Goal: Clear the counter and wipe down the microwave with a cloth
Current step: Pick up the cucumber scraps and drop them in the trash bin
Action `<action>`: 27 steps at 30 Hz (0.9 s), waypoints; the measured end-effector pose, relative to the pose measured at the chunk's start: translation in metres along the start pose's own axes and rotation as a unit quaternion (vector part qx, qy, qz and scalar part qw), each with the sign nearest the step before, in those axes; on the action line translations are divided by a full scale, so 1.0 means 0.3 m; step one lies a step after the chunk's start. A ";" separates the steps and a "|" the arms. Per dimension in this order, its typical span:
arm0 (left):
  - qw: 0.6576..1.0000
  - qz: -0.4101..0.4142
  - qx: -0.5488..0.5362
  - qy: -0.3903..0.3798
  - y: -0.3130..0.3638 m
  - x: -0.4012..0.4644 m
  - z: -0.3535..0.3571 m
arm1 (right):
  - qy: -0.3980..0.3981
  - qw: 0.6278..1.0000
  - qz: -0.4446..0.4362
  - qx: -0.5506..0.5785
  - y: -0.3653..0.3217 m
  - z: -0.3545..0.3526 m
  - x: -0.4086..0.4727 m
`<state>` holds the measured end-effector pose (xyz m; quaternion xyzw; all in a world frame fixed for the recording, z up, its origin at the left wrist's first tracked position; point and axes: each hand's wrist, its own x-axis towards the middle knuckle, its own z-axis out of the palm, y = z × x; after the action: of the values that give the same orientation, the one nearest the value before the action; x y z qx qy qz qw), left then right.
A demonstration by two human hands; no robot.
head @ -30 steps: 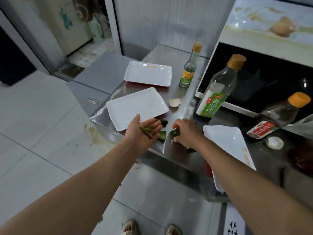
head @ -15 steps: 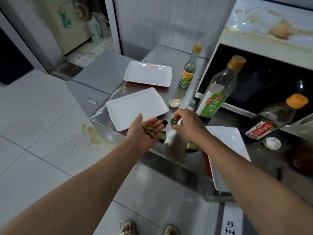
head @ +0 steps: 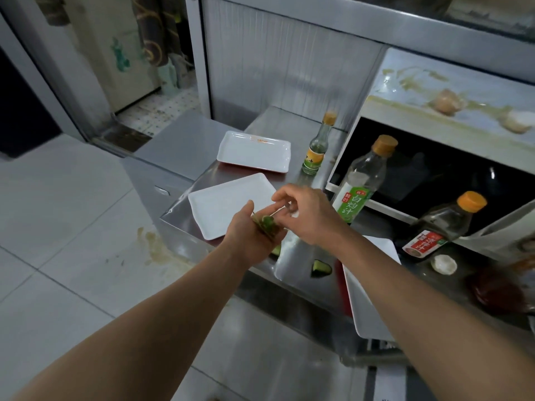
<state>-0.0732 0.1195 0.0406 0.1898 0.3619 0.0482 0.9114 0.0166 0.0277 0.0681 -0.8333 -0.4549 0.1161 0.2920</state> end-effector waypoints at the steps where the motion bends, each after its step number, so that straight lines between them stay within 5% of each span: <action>1: 1.000 0.005 0.014 0.014 0.003 -0.002 0.000 | 0.013 1.000 -0.006 -0.014 0.008 -0.015 -0.006; 15: 0.997 0.010 0.055 0.062 -0.055 0.014 -0.059 | -0.116 0.976 0.165 -0.085 0.274 0.012 -0.193; 27: 0.995 0.012 0.050 0.085 -0.079 0.090 -0.137 | -0.106 0.965 0.154 -0.186 0.362 0.130 -0.202</action>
<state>-0.0825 0.1163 -0.0132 0.2347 0.4377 0.0572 0.8661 0.0399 -0.0528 -0.0319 -0.9159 -0.3627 0.1604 0.0610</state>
